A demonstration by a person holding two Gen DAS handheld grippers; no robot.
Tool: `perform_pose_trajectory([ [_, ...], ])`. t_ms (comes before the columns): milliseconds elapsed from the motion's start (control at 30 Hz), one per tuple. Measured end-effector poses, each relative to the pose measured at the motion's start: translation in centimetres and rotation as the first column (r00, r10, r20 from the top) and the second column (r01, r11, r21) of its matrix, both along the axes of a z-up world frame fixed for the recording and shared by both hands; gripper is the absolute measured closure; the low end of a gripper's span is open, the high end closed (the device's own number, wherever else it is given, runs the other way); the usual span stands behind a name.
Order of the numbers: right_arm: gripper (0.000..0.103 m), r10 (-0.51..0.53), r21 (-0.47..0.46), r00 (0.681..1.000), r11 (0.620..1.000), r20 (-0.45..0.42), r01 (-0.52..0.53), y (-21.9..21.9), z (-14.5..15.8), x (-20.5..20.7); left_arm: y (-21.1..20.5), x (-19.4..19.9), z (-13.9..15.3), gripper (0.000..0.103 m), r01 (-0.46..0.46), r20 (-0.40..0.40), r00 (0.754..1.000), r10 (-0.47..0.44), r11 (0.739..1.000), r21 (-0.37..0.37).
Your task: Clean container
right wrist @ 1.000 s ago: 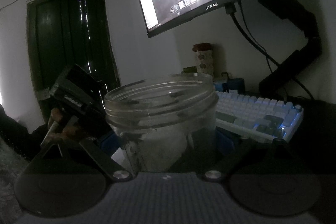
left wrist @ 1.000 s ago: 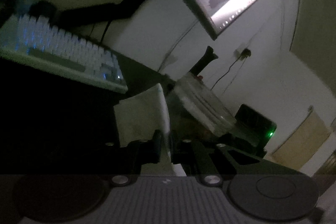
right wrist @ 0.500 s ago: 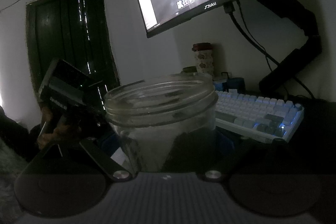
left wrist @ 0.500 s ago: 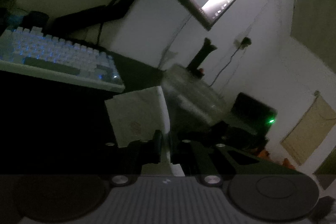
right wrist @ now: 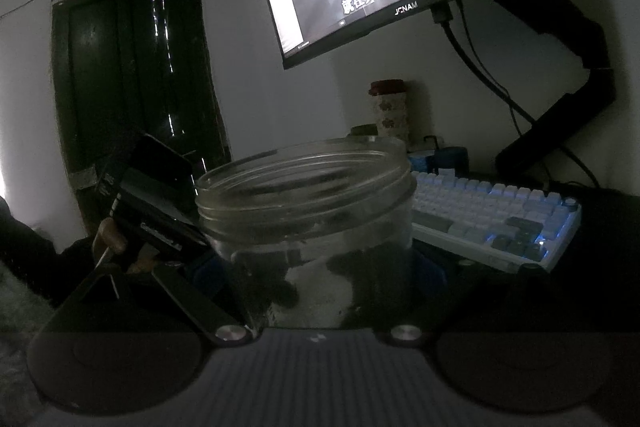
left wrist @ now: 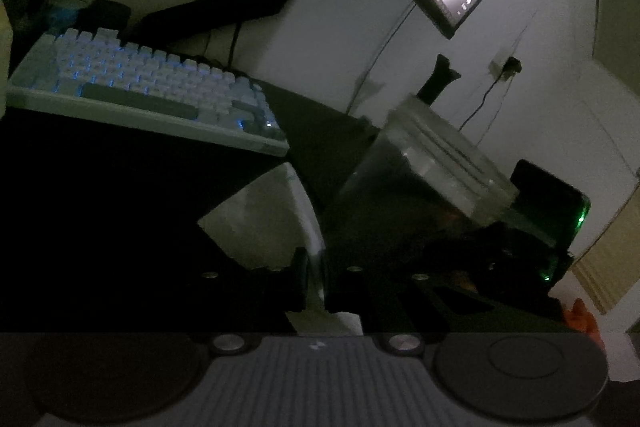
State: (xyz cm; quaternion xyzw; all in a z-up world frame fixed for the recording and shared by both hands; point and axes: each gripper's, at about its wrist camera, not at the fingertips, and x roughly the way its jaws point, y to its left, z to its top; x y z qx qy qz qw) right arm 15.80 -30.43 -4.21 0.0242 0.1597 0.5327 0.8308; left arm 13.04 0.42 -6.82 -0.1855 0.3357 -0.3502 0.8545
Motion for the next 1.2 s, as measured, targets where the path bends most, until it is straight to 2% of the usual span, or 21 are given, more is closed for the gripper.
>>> perform_pose_trajectory([
  [233, 0.008, -0.001, 0.0, 1.0, 1.0, 0.001, 0.001, 0.0, 0.0, 0.0, 0.6, -1.3, 2.2, 0.097, 0.04, 0.04, 0.998, -0.038, 0.997, -0.063],
  [667, 0.008, -0.001, -0.002, 1.0, 1.0, 0.003, 0.001, 0.0, -0.1, 0.0, 0.9, -3.7, 6.1, 0.097, 0.04, 0.159, 0.987, -0.028, 0.996, -0.078],
  [767, 0.008, -0.002, -0.012, 1.0, 1.0, 0.005, 0.002, 0.1, -0.1, -0.1, 0.5, -4.2, 6.9, 0.097, 0.064, 0.191, 0.98, -0.048, 0.995, -0.075],
  [1000, 0.008, -0.002, -0.021, 1.0, 1.0, 0.004, 0.002, 0.3, -0.3, -0.1, -1.0, -5.1, 8.0, 0.097, 0.037, 0.289, 0.957, -0.038, 0.999, 0.009],
  [1200, 0.008, -0.006, 0.002, 1.0, 1.0, 0.014, 0.006, 0.0, 0.0, -0.3, -1.8, -5.3, 7.2, 0.097, 0.018, 0.331, 0.942, -0.047, 0.996, 0.088],
])
